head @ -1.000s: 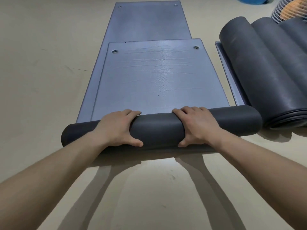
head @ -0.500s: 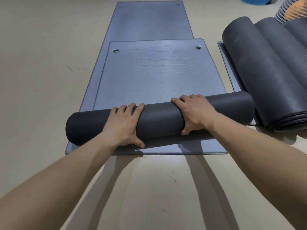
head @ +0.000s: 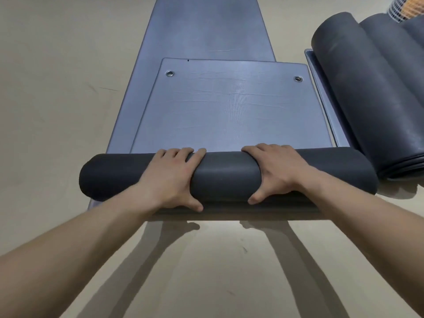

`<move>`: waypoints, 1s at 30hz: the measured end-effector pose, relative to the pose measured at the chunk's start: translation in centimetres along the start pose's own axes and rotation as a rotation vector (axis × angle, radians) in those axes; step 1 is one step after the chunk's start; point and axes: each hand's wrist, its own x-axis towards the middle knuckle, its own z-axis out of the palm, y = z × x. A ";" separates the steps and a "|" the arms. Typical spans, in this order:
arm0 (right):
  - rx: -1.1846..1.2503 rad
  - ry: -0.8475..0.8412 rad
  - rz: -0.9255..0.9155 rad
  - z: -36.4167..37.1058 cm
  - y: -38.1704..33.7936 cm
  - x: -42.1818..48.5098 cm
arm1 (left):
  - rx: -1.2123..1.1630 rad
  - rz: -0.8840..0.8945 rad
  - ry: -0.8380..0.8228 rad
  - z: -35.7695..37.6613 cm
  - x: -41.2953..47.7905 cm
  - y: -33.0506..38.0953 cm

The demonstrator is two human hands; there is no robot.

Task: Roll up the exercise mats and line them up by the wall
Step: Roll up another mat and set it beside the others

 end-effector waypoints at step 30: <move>-0.135 0.157 -0.047 -0.1 0.1 -0.6 | 0.033 -0.012 0.078 0.3 -1.9 0.6</move>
